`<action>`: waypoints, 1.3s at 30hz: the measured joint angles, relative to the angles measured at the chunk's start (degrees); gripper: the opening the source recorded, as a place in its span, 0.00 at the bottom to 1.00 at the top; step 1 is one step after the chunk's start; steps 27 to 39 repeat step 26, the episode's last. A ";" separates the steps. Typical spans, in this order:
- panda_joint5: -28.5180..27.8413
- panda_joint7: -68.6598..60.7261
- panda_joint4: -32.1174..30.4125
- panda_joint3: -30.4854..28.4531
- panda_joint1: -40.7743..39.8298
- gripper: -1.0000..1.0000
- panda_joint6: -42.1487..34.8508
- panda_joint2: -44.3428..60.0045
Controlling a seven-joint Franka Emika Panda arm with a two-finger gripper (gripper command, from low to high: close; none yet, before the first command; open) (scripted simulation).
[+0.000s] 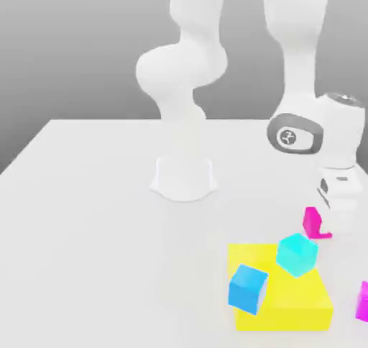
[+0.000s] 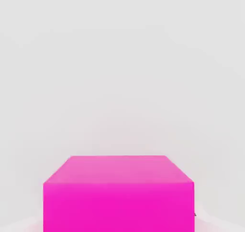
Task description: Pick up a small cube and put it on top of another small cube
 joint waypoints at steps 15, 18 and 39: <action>8.73 -16.14 15.77 -11.07 -18.94 0.00 -26.18 -9.51; 8.72 -18.94 16.74 -15.31 -25.61 0.00 -28.33 -11.39; 9.68 -20.43 15.21 -15.27 -25.36 1.00 -19.54 -4.48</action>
